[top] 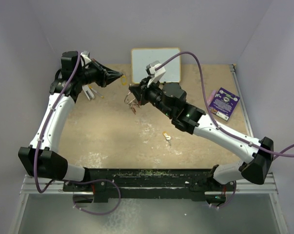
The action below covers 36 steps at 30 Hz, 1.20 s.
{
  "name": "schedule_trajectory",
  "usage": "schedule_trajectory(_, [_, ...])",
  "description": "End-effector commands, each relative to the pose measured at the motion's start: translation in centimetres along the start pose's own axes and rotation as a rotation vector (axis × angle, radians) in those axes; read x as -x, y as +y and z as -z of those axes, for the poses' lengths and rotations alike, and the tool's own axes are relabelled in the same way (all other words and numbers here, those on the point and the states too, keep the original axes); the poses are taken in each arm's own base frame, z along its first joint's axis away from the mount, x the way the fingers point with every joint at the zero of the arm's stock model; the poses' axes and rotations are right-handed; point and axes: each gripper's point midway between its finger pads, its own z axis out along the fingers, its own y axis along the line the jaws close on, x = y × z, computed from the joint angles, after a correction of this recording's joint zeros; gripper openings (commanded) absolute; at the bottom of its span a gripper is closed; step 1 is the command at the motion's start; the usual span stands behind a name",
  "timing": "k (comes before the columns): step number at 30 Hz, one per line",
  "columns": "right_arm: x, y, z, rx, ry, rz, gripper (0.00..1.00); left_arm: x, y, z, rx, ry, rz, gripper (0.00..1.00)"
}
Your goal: Put the keys on the keyring
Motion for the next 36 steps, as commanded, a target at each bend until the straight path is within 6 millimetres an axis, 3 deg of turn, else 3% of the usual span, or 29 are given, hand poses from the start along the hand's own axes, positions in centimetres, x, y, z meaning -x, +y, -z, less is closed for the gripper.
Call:
schedule_trajectory(1, [4.4,0.6,-0.8,-0.014,-0.135,0.008,0.00,-0.1,-1.4,0.2,-0.016,-0.005,0.104,0.03])
schedule_trajectory(17, [5.6,-0.6,-2.9,-0.109,-0.166,0.019,0.00,-1.3,-1.0,0.1,-0.004,0.016,0.087,0.03])
schedule_trajectory(23, [5.3,-0.4,-3.7,-0.108,-0.161,0.013,0.00,-1.8,-1.3,0.1,-0.010,0.024,0.084,0.02])
schedule_trajectory(36, [5.6,-1.0,-3.9,-0.147,-0.185,-0.027,0.00,-2.4,-2.4,0.7,-0.036,0.037,0.075,0.02])
